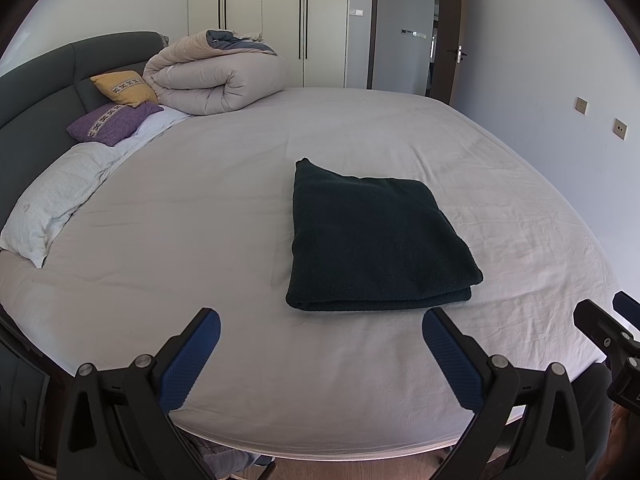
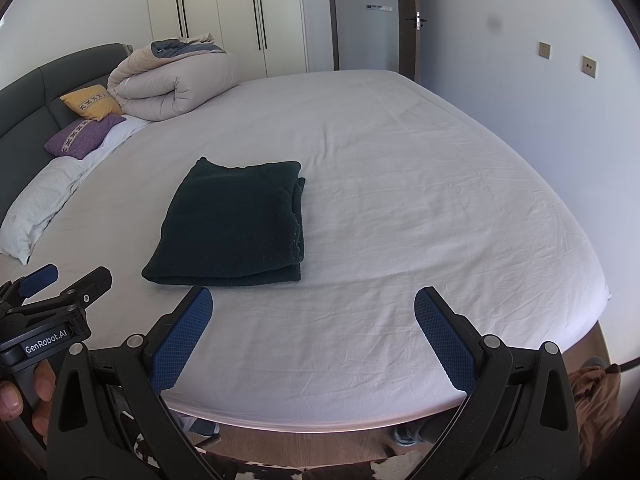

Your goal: Fold small clothes

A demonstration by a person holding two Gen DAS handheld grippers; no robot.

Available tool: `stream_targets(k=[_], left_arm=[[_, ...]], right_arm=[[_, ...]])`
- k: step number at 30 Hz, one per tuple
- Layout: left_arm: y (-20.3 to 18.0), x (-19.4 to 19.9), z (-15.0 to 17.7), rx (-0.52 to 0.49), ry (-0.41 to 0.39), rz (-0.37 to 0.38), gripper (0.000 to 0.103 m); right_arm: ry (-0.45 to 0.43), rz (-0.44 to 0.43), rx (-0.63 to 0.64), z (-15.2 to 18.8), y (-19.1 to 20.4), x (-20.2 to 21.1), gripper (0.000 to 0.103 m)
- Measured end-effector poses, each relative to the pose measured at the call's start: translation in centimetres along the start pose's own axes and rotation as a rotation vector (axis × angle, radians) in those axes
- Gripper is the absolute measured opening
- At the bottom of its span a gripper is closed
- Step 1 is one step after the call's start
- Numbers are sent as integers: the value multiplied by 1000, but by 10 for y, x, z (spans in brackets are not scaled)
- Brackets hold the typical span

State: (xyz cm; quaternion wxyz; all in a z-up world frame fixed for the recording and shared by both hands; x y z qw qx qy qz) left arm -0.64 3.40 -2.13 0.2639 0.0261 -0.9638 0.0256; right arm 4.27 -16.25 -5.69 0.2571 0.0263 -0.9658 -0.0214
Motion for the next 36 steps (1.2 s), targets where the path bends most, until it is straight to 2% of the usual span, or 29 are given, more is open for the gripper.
stream_targets(k=[36], left_arm=[[5, 2, 4, -17, -11, -8, 103]], right_arm=[[12, -5, 7, 5, -3, -2, 103]])
Point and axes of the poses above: each gripper's, at about its wrist camera, not at the fingertips, and x roughly against the way its jaws point, y to its left, z to its underside, the point moved 8 cm from there along -x, roughly the way its jaws point, and after that the axes turned 12 degrees about -y, right-handed, at the moved point
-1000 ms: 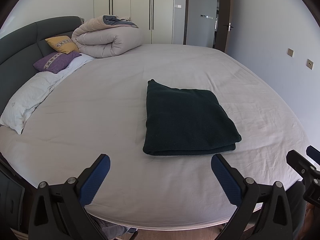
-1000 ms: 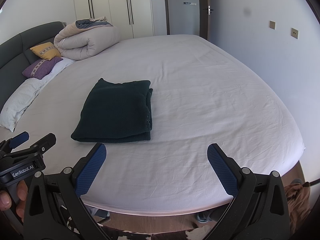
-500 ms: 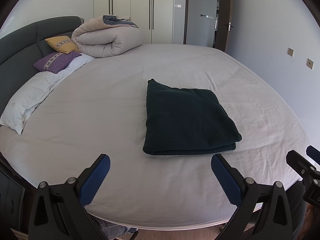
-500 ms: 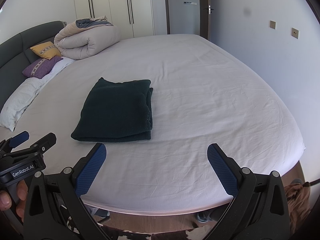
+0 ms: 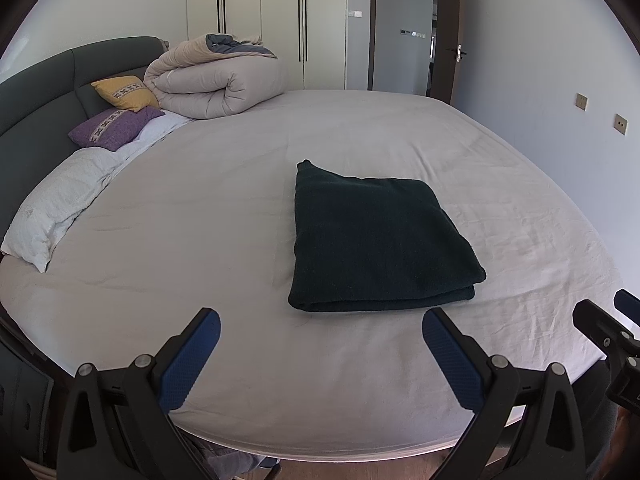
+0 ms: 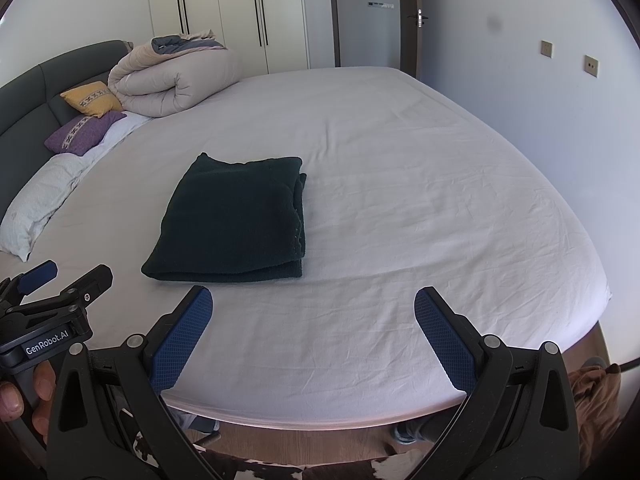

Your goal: Fold small clothes

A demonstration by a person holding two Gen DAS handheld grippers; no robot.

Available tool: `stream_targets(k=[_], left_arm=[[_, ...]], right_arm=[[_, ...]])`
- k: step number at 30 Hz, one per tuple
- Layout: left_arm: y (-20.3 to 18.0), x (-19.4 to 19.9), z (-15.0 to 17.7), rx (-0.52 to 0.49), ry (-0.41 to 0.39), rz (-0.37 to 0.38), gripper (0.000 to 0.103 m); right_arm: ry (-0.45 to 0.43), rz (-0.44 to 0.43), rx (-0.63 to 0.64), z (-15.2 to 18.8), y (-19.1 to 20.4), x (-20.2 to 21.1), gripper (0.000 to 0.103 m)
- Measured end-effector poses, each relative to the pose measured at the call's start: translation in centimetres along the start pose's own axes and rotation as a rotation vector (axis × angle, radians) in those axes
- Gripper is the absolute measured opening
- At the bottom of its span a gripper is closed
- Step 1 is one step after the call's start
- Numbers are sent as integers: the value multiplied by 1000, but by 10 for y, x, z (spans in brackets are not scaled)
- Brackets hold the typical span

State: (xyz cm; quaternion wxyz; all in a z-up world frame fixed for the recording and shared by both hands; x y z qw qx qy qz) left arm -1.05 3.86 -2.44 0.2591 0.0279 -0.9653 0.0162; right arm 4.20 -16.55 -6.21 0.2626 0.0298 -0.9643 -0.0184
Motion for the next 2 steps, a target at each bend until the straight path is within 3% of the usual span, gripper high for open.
stream_targets(k=[2], left_arm=[[1, -1, -1, 2, 1, 3, 103]], right_arm=[[2, -1, 0, 0, -1, -1, 103]])
Point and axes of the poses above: each gripper's, at about its wrist camera, not at the fingertips, and x roughly against the way its jaws point, y to its left, z to its underside, the point moved 8 cm from there along -x, roughly the way its jaws point, and after that the axes turned 12 degrees about -y, right-handed, at the moved point
